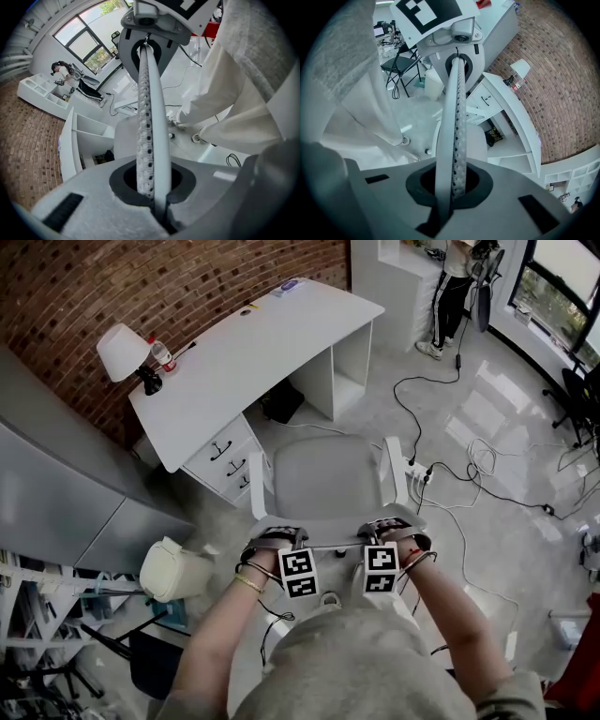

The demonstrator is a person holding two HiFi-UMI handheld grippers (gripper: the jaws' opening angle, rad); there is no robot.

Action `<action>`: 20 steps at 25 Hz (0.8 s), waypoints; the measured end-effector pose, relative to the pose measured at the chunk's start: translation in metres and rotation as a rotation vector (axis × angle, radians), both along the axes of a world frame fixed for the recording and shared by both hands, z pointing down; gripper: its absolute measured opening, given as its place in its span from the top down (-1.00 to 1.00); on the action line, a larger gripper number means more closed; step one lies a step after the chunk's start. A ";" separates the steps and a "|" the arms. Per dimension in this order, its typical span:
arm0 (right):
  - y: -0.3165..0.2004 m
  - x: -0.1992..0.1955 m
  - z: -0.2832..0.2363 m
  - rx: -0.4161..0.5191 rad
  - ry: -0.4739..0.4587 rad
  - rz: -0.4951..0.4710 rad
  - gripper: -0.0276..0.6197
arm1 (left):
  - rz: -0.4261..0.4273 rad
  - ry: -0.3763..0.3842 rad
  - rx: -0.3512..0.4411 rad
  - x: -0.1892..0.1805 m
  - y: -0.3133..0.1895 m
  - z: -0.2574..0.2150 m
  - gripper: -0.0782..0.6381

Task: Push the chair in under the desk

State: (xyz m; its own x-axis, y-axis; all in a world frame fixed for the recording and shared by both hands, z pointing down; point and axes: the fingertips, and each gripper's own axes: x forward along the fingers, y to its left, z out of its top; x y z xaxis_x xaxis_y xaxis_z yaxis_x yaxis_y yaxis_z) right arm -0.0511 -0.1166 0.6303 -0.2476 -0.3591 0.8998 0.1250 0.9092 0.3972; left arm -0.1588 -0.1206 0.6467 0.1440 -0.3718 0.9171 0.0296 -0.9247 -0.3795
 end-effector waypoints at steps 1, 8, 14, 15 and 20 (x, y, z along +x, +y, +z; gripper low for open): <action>-0.004 0.001 0.000 0.000 -0.001 -0.005 0.88 | -0.005 0.000 0.000 0.001 -0.004 0.000 0.75; -0.035 0.011 0.000 -0.003 0.002 -0.034 0.88 | -0.036 0.000 -0.001 0.011 -0.031 -0.001 0.75; -0.053 0.016 -0.003 -0.010 0.003 -0.060 0.88 | -0.060 0.001 -0.015 0.016 -0.046 -0.003 0.75; -0.057 0.018 -0.003 -0.009 0.004 -0.064 0.88 | -0.063 0.001 -0.014 0.018 -0.049 -0.003 0.75; -0.071 0.024 -0.001 -0.012 0.003 -0.080 0.88 | -0.081 0.001 -0.007 0.024 -0.062 -0.001 0.75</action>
State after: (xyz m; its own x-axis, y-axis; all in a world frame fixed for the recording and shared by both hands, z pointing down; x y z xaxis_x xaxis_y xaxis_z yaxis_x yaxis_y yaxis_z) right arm -0.0268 -0.1878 0.6297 -0.2727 -0.3278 0.9046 0.1982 0.9009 0.3862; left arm -0.1343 -0.1824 0.6455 0.1150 -0.3755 0.9197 -0.0459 -0.9268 -0.3727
